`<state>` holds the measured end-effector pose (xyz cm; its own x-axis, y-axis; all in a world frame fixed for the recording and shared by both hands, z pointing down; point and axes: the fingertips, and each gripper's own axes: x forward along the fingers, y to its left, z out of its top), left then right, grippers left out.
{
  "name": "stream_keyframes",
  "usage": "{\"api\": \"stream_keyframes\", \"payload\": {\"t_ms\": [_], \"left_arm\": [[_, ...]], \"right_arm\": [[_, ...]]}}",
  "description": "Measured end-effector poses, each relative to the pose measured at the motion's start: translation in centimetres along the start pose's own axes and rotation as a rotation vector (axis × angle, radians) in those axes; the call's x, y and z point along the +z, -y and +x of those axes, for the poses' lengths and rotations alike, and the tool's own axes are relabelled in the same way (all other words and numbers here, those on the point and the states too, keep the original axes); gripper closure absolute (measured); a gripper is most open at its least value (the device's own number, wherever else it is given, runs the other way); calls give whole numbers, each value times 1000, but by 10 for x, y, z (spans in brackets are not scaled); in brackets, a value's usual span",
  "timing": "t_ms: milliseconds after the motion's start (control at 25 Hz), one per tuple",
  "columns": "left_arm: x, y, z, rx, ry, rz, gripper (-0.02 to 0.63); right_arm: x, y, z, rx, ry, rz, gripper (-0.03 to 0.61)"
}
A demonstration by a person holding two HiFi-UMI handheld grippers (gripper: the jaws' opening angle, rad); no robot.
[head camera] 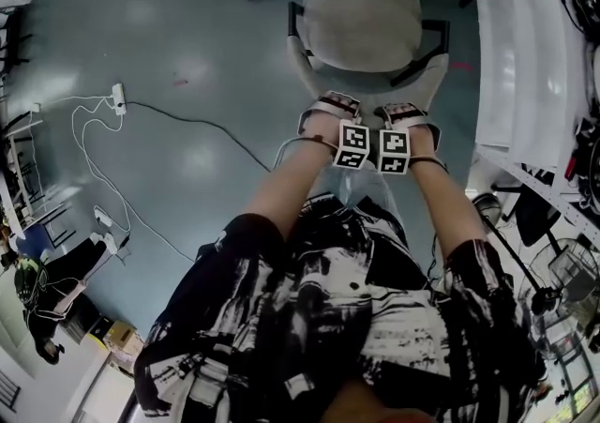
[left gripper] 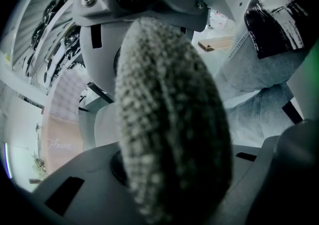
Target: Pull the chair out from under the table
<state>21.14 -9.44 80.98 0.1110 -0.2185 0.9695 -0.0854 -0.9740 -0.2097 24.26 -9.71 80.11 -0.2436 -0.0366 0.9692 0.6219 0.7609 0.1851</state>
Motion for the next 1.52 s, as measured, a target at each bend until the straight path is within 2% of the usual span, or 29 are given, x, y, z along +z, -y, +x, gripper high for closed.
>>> {"api": "stream_keyframes", "payload": {"t_ms": [560, 1520], "left_arm": [[27, 43, -7, 9, 0, -19, 511], [42, 63, -9, 6, 2, -4, 511]], "right_arm": [[5, -50, -9, 5, -1, -19, 476], [5, -76, -13, 8, -15, -6, 475]]}}
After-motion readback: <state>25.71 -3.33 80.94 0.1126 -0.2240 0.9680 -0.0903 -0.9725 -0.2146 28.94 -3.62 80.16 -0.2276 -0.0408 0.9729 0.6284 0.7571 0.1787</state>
